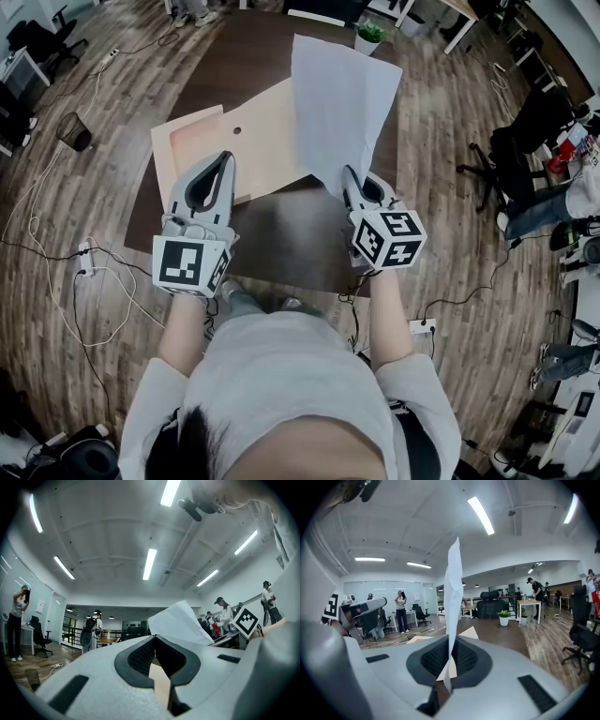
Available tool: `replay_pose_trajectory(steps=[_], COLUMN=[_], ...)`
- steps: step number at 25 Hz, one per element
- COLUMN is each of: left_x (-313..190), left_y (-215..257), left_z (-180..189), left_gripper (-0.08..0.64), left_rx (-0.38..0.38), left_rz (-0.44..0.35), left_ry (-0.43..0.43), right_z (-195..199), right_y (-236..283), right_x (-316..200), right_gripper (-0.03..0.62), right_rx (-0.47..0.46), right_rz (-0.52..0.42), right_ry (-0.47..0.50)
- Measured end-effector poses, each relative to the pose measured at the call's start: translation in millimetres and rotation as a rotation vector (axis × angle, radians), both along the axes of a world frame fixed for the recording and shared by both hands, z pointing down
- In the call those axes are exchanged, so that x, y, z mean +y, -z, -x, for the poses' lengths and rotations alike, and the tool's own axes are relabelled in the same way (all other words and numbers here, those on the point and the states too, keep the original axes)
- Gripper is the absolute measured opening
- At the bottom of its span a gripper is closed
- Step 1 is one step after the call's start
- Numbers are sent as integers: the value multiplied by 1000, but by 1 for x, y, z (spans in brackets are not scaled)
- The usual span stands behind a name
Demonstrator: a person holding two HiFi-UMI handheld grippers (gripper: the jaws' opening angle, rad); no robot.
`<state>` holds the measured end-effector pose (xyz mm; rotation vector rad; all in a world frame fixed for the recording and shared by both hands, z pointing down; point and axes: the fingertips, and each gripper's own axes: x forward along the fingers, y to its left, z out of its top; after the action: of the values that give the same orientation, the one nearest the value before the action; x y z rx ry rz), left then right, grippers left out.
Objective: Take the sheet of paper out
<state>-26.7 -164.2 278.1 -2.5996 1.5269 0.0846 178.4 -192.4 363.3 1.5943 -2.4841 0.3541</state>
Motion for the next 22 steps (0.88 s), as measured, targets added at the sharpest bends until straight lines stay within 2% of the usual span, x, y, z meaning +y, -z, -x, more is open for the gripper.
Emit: replay_pose_trajectory(steps=[22], left_x=[9], left_y=[2], left_z=[-14], left_gripper=[9], left_rx=[-14], left_rz=[-1], left_ry=[-12], right_z=[-14], right_y=[43], right_x=[22], right_gripper=[14], right_rx=[55], right_rz=[-194], right_ry=[-66])
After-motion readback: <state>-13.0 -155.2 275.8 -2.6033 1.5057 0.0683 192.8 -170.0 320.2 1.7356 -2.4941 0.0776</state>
